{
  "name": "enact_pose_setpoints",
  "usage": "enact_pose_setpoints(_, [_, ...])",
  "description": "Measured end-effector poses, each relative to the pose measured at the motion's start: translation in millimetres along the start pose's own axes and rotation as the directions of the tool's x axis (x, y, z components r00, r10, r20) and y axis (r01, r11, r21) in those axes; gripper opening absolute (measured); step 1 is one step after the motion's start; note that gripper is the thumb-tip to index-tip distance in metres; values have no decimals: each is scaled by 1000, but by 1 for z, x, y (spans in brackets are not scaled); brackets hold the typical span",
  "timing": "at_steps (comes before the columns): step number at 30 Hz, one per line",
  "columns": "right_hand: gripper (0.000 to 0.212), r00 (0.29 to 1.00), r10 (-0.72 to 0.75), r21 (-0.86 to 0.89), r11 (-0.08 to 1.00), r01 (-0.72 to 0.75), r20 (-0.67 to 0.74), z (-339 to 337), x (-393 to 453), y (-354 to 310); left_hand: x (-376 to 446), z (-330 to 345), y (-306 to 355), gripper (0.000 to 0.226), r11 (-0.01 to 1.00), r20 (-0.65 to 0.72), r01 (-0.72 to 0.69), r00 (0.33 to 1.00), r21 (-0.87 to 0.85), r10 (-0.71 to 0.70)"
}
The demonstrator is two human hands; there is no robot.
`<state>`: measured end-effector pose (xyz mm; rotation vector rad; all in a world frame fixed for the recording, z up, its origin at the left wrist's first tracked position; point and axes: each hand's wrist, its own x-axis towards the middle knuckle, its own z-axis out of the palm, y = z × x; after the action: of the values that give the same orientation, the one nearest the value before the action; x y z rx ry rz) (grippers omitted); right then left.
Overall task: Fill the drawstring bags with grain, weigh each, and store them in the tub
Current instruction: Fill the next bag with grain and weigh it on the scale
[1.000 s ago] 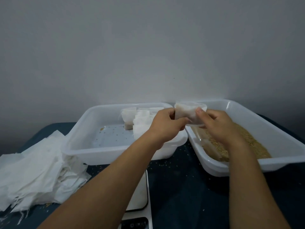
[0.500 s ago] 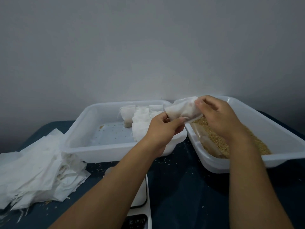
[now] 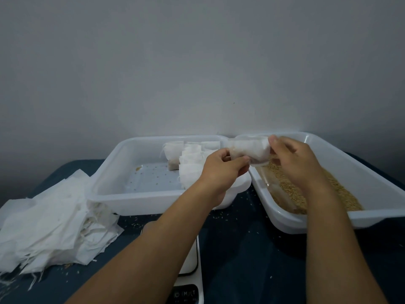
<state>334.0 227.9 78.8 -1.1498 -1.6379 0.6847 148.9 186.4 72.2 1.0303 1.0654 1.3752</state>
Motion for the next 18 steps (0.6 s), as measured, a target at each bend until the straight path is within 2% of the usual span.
enact_pose_setpoints(2, [21, 997, -75, 12, 997, 75, 23, 2, -1, -5, -5, 4, -3, 21, 995, -2, 33, 999, -92, -33])
enact_pose_setpoints(4, [16, 985, -169, -22, 985, 170, 16, 6, -2, -12, -11, 5, -6, 18, 989, 4, 55, 998, -138, -55])
enact_pose_setpoints(11, [6, 929, -330, -112, 930, 350, 167, 22, -17, -53, -38, -16, -26, 17, 995, 82, 63, 995, -81, -56])
enact_pose_setpoints(14, [15, 897, -375, -135, 901, 412, 235, 36, -26, -69, -49, -27, -30, 26, 970, 109, 55, 994, -236, -30])
enact_pose_setpoints(16, [27, 891, -396, -56, 907, 417, 224, 44, -32, -79, -57, -34, -30, 33, 936, 90, 34, 996, -350, -2])
enact_pose_setpoints(18, [41, 914, -355, 51, 935, 352, 198, 51, -36, -83, -65, -42, -29, 33, 908, 40, -17, 999, -419, 37])
